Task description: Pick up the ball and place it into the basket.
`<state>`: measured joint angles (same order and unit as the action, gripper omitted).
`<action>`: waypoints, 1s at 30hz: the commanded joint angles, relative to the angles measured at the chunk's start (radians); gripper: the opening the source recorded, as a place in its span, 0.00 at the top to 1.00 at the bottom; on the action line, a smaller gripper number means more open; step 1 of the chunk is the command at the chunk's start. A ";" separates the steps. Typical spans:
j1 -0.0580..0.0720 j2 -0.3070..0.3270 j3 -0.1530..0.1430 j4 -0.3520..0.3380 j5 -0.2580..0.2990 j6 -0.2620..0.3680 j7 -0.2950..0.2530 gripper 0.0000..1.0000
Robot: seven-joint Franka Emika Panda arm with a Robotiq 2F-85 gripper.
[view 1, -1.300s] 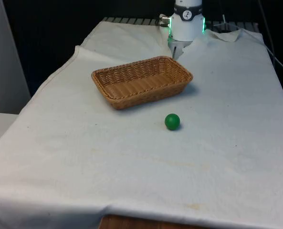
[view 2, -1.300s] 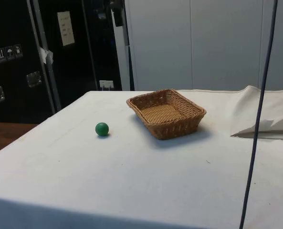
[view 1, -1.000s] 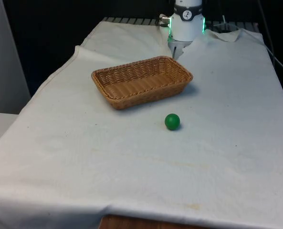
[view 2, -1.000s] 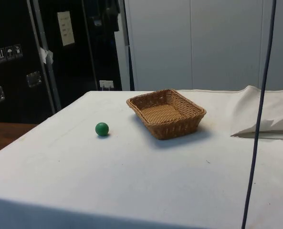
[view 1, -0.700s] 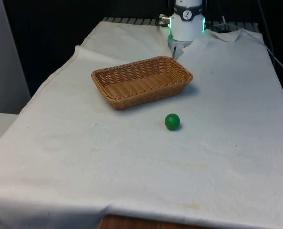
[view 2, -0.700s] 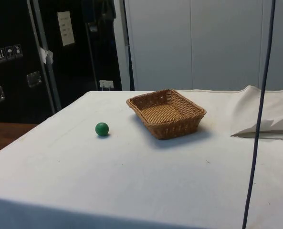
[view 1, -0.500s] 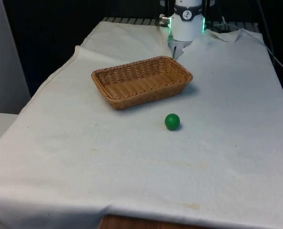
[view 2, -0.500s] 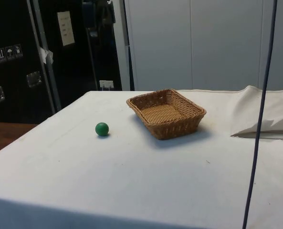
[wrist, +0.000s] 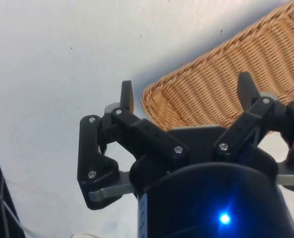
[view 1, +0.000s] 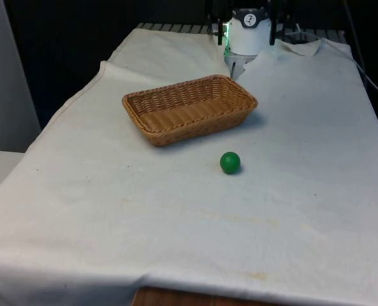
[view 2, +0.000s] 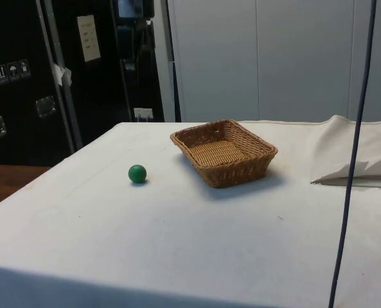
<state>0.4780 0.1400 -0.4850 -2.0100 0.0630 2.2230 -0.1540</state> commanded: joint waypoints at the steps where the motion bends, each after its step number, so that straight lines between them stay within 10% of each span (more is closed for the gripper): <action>1: -0.003 0.007 0.002 -0.006 0.013 0.020 -0.013 0.00; 30: -0.044 0.310 0.004 0.081 0.203 0.208 -0.139 0.00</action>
<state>0.4440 0.4470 -0.4920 -1.9330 0.2540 2.4260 -0.2830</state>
